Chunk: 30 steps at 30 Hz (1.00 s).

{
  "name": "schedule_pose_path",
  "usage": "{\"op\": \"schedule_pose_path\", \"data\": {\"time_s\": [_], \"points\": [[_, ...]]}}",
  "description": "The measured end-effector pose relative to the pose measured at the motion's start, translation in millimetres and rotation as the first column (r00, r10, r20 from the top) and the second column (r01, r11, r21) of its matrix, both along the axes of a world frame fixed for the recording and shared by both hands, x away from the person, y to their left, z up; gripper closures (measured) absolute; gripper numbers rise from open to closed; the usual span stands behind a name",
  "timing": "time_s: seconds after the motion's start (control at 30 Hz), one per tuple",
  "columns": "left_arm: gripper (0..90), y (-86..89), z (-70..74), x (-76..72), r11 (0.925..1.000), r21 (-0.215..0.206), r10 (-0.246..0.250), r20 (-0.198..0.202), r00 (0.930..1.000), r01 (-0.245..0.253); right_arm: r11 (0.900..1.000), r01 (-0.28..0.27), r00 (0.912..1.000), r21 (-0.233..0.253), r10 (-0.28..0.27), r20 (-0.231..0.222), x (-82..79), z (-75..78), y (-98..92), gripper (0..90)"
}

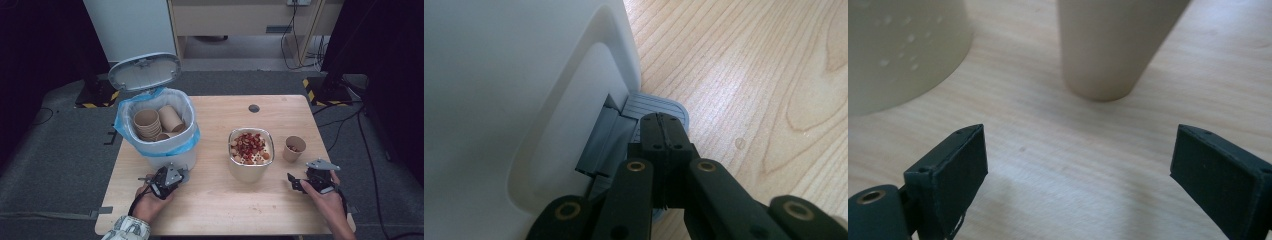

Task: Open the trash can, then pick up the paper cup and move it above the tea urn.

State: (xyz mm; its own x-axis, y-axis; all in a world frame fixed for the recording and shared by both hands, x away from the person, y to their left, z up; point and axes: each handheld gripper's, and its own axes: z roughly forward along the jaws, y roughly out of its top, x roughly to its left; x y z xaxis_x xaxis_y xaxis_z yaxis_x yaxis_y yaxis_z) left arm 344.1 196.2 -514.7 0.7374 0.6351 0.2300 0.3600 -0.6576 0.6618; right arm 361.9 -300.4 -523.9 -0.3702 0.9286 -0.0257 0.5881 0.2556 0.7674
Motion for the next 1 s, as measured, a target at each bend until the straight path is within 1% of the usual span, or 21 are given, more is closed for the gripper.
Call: {"op": "schedule_pose_path", "data": {"time_s": [0.07, 0.1, 0.17, 0.23, 0.27, 0.3, 0.33, 0.37, 0.4, 0.43, 0.5, 0.53, 0.6, 0.67, 0.7, 0.77, 0.8, 0.87, 1.0], "points": [[89.9, 0.1, -0.1, 0.0, 1.0000, -0.002, 0.000, -0.001, 1.0000, 0.000, 1.000, 0.012, 0.9998, -0.011, -0.011, 0.019, 1.6, 1.7, -2.4, 8.6], [89.9, 0.3, 0.0, 0.2, 1.0000, -0.004, 0.001, -0.002, 1.0000, -0.001, 1.000, 0.020, 0.9996, -0.009, -0.020, 0.021, 2.2, 2.0, -2.9, 8.5], [89.9, 0.3, -0.1, 0.2, 1.0000, -0.004, 0.001, -0.002, 1.0000, -0.001, 1.000, 0.024, 0.9988, -0.001, -0.024, 0.042, 4.6, 4.1, -4.3, 8.5], [89.9, 0.3, -0.1, 0.3, 1.0000, -0.005, 0.001, -0.002, 1.0000, -0.001, 1.000, 0.026, 0.9986, 0.007, -0.027, 0.047, 5.0, 5.2, -4.2, 8.4], [89.9, 0.4, -0.1, 0.3, 1.0000, -0.006, 0.001, -0.002, 1.0000, -0.001, 0.999, 0.033, 0.9972, 0.029, -0.035, 0.066, 6.4, 7.9, -3.3, 7.9], [89.9, 0.4, -0.1, 0.4, 1.0000, -0.006, 0.001, -0.003, 1.0000, -0.001, 0.999, 0.033, 0.9972, 0.029, -0.035, 0.066, 6.4, 7.9, -3.3, 7.9], [89.9, 0.4, -0.1, 0.4, 1.0000, -0.005, 0.001, -0.002, 1.0000, -0.001, 0.998, 0.038, 0.9969, 0.042, -0.041, 0.068, 7.3, 9.1, -3.0, 7.3], [89.9, 0.4, -0.1, 0.4, 1.0000, -0.006, 0.001, -0.003, 1.0000, -0.001, 0.998, 0.045, 0.9953, 0.047, -0.049, 0.083, 10.3, 13.4, -1.9, 6.6], [89.9, 0.4, -0.1, 0.4, 1.0000, -0.006, 0.001, -0.003, 1.0000, -0.001, 0.998, 0.045, 0.9953, 0.047, -0.049, 0.083, 10.3, 13.4, -1.9, 6.6], [89.9, 0.5, -0.1, 0.4, 1.0000, -0.007, 0.001, -0.003, 1.0000, -0.001, 0.997, 0.057, 0.9938, 0.051, -0.062, 0.093, 12.6, 15.7, -1.4, 6.7], [89.9, 0.5, -0.2, 0.5, 1.0000, -0.008, 0.001, -0.003, 1.0000, -0.001, 0.994, 0.062, 0.9917, 0.085, -0.071, 0.107, 19.2, 20.7, -0.5, 6.6], [89.9, 0.4, -0.1, 0.5, 1.0000, -0.007, 0.000, -0.003, 1.0000, 0.000, 0.994, 0.065, 0.9914, 0.093, -0.074, 0.107, 21.4, 21.9, 0.2, 6.5], [89.9, 0.4, -0.2, 0.6, 0.9999, -0.011, 0.003, -0.005, 1.0000, -0.003, 0.992, 0.064, 0.9906, 0.109, -0.077, 0.113, 31.0, 21.5, 4.2, 6.2], [89.9, 0.5, -0.3, 0.8, 0.9999, -0.013, 0.001, -0.004, 1.0000, -0.001, 0.990, 0.071, 0.9904, 0.118, -0.084, 0.110, 34.0, 20.5, 5.4, 6.2], [89.9, 0.6, -0.3, 0.9, 0.9999, -0.014, 0.001, -0.004, 1.0000, -0.001, 0.987, 0.077, 0.9898, 0.141, -0.093, 0.108, 37.9, 18.9, 6.6, 6.2], [89.9, 0.5, -0.3, 0.8, 0.9999, -0.013, 0.001, -0.004, 1.0000, -0.001, 0.987, 0.089, 0.9892, 0.137, -0.104, 0.104, 43.6, 17.1, 8.4, 6.5], [89.9, 0.5, -0.4, 0.9, 0.9999, -0.014, 0.000, -0.004, 1.0000, -0.001, 0.985, 0.093, 0.9879, 0.143, -0.109, 0.110, 48.7, 16.7, 9.8, 6.6], [89.9, 1.0, -0.2, 1.2, 0.9999, -0.011, -0.002, -0.005, 1.0000, 0.002, 0.985, 0.100, 0.9869, 0.139, -0.116, 0.112, 51.4, 16.9, 10.6, 6.8], [89.9, 1.0, -0.2, 1.1, 0.9999, -0.011, -0.002, -0.005, 1.0000, 0.002, 0.980, 0.126, 0.9807, 0.154, -0.147, 0.129, 60.7, 14.2, 11.8, 8.2]]}}
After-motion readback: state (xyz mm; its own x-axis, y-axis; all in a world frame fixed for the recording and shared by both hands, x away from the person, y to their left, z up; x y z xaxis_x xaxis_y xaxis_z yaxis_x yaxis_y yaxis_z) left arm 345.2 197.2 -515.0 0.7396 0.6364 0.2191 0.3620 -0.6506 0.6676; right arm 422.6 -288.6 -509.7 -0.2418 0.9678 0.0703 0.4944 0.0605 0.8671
